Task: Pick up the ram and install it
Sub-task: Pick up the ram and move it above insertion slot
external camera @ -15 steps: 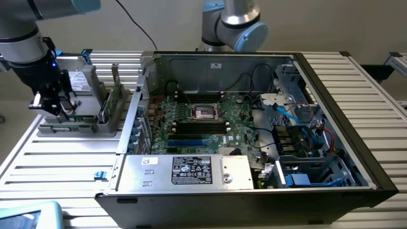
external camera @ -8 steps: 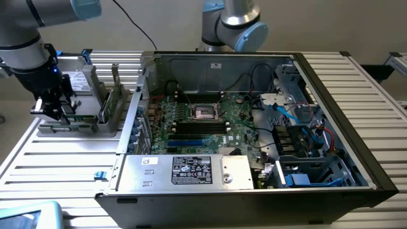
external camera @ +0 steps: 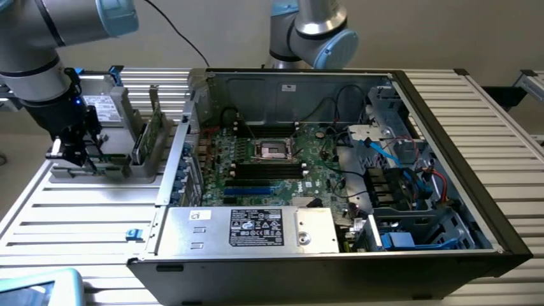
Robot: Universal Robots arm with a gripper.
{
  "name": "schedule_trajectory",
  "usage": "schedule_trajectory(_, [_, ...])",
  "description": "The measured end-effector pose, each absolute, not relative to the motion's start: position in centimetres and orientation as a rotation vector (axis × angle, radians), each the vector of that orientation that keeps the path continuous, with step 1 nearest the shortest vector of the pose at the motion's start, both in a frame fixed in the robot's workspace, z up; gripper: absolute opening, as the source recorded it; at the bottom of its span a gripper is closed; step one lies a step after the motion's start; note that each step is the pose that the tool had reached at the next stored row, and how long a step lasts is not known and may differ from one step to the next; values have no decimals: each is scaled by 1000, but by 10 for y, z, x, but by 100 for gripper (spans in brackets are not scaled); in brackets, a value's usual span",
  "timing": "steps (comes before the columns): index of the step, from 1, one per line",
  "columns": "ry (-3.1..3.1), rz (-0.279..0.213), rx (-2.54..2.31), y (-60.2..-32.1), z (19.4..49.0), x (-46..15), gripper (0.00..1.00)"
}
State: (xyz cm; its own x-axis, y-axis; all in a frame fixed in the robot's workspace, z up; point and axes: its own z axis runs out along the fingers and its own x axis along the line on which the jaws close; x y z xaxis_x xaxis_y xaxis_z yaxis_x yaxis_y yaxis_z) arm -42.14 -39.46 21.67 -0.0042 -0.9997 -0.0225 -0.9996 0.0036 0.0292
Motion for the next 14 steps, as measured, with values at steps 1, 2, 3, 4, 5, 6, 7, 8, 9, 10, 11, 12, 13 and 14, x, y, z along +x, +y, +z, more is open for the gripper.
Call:
schedule_trajectory(1, [-2222,-57,2213,-395,215,-421,43])
schedule_trajectory(2, [-2222,-57,2213,-395,213,-421,43])
schedule_trajectory(3, [-2222,-57,2214,-395,211,-421,43])
schedule_trajectory(4, [-2222,-58,2214,-395,210,-422,43])
schedule_trajectory(5, [-2223,-59,2215,-395,209,-422,43])
schedule_trajectory(6, [-2224,-61,2216,-395,208,-422,43])
schedule_trajectory(7, [-2225,-63,2217,-395,207,-422,43])
schedule_trajectory(8, [-2226,-65,2217,-394,206,-422,43])
schedule_trajectory(9, [-2226,-66,2218,-394,206,-422,43])
schedule_trajectory(10, [-2226,-67,2218,-394,205,-422,43])
schedule_trajectory(11, [-2227,-69,2219,-394,205,-423,43])
schedule_trajectory(12, [-2228,-70,2220,-394,205,-424,43])
schedule_trajectory(13, [-2229,-72,2221,-394,205,-425,43])
schedule_trajectory(14, [-2229,-72,2221,-394,205,-425,43])
